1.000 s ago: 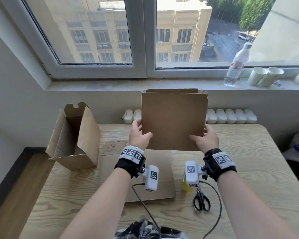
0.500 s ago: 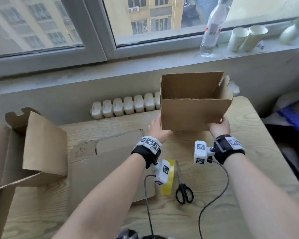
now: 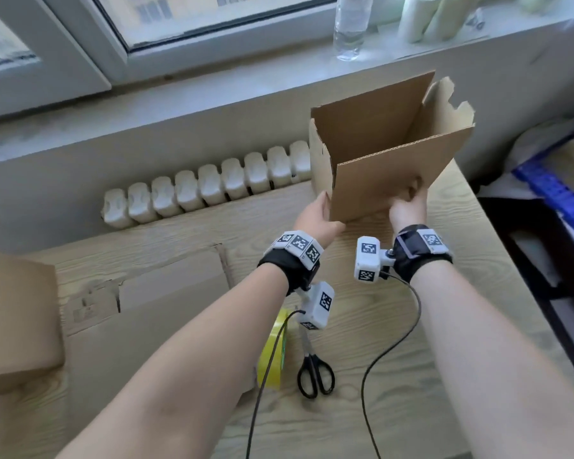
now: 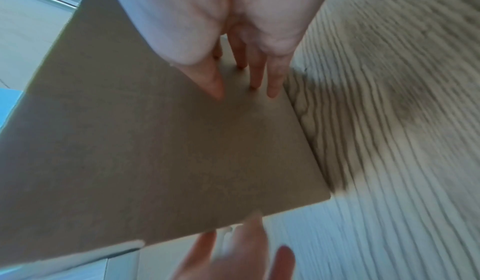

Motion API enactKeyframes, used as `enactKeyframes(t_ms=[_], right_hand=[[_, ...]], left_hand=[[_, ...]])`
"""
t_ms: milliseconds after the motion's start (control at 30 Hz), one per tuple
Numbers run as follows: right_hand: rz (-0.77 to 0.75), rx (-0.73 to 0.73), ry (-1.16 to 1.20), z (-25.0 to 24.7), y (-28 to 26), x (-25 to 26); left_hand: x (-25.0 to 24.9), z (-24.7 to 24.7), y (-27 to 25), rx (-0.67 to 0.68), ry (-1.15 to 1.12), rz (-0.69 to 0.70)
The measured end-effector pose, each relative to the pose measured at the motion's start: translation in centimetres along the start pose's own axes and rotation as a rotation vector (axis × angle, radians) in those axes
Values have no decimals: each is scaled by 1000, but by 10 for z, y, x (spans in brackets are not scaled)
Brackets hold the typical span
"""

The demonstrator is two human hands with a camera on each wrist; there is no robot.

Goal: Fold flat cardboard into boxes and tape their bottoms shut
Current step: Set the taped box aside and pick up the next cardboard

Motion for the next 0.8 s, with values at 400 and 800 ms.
enactKeyframes(t_ms=[400, 800], right_hand=[[-10, 70, -116, 54, -73, -1], [-213, 322, -317, 175, -249, 0]], left_hand=[[61, -68, -34, -184, -190, -188], [279, -205, -197, -450, -439, -543]])
Point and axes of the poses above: each hand's wrist, its own y-axis towards the middle knuckle, its own z-axis out of the palm, x = y × z, the point moved 10 cm from there along y, towards the middle knuckle, and after that the axes turned 2 degrees about x, right-handed, at the moved point
